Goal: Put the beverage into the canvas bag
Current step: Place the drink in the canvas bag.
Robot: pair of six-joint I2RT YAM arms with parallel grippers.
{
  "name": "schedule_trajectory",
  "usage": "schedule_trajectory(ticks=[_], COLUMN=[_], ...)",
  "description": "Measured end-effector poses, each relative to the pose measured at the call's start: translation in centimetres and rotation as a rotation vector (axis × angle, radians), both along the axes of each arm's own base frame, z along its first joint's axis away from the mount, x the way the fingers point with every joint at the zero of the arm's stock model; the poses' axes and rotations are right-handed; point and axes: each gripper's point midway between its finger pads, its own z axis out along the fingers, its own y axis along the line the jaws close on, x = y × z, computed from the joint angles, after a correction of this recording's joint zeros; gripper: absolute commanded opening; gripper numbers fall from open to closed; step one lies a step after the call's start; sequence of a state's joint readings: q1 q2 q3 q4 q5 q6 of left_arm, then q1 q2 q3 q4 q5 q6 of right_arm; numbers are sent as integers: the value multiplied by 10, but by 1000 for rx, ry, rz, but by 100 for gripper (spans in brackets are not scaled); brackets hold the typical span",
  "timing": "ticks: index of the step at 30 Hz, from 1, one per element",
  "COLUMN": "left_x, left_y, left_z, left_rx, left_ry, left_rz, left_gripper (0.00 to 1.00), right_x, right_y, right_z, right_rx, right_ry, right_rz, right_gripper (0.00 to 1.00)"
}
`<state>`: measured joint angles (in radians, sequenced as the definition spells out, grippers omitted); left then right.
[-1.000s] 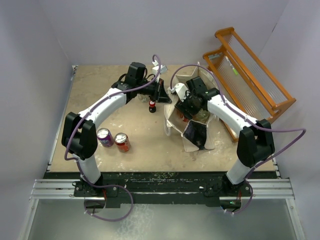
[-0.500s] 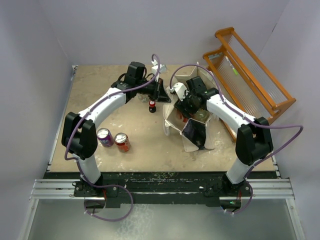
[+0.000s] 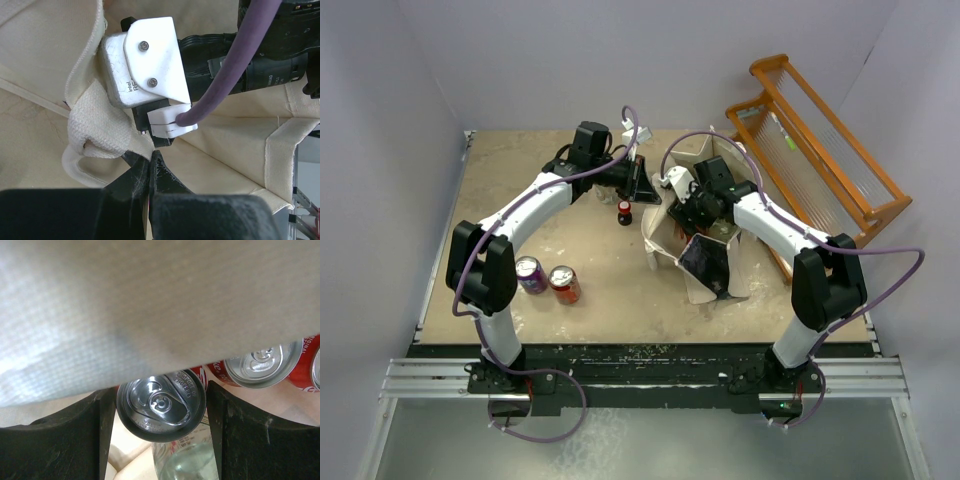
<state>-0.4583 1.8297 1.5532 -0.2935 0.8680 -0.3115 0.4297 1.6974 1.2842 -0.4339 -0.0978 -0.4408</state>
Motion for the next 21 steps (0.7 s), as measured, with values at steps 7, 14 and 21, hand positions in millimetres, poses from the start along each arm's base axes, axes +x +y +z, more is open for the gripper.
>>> schedule_trajectory(ticks=[7, 14, 21], left_x=[1, 2, 2], left_y=[-1, -1, -1], left_z=[3, 3, 3], left_rx=[-2, 0, 0], left_ry=[-4, -8, -15], left_rz=[0, 4, 3], left_gripper=[0, 0, 0], right_x=[-1, -4, -7], right_y=[0, -2, -4], right_z=[3, 5, 13], right_rx=[12, 11, 7], right_ry=[0, 7, -5], right_rz=[10, 19, 30], right_gripper=[66, 79, 88])
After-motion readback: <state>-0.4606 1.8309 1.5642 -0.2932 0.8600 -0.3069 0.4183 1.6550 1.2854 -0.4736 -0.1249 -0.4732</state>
